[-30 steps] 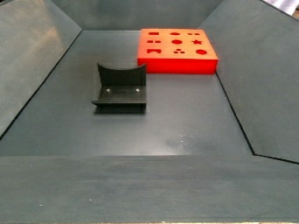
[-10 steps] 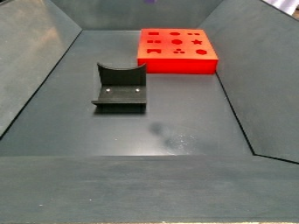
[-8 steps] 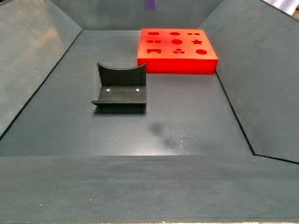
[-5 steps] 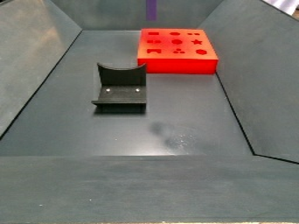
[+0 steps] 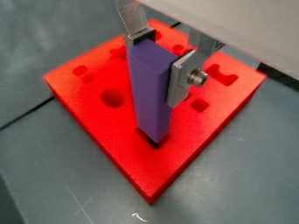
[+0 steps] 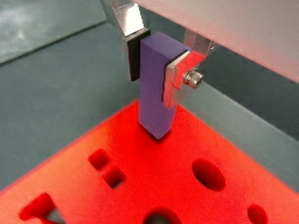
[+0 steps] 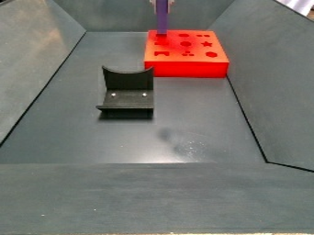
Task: Pick up the rectangle object. Move up. Place the rectangle object on the fixture. Regrasp the rectangle object. Move to above the board. Insert the rectangle object.
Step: Insert the rectangle object.
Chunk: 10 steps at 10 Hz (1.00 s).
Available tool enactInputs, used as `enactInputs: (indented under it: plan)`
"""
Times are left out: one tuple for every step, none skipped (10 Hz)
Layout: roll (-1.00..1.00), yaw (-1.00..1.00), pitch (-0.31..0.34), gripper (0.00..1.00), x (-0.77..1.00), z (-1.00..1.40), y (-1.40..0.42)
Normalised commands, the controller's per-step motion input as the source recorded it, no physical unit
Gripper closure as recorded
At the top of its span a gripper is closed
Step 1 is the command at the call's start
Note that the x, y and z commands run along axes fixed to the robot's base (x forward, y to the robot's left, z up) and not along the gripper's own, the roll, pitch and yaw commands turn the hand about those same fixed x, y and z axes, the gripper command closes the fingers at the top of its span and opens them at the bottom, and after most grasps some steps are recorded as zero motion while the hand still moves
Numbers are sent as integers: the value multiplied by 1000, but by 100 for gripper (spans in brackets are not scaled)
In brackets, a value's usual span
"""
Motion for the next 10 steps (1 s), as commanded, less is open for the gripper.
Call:
enactInputs:
  plan:
    - [131,91,-110,100,-189,-440,-117]
    - [93,100,-50,100,0,-326,-126]
    - [76,51,26,100,249,-171,-83]
    - [70,17,130,100,434,-143,0]
    - [66,0,76,100,346,-234,0]
    - [76,0,26,100,234,-354,0]
    - [96,0,0,100,251,-551,0]
    - [89,0,-77,100,86,-766,-17]
    - [117,0,-136,100,0,-720,-109]
    - [17,51,-359,100,-89,-469,-43]
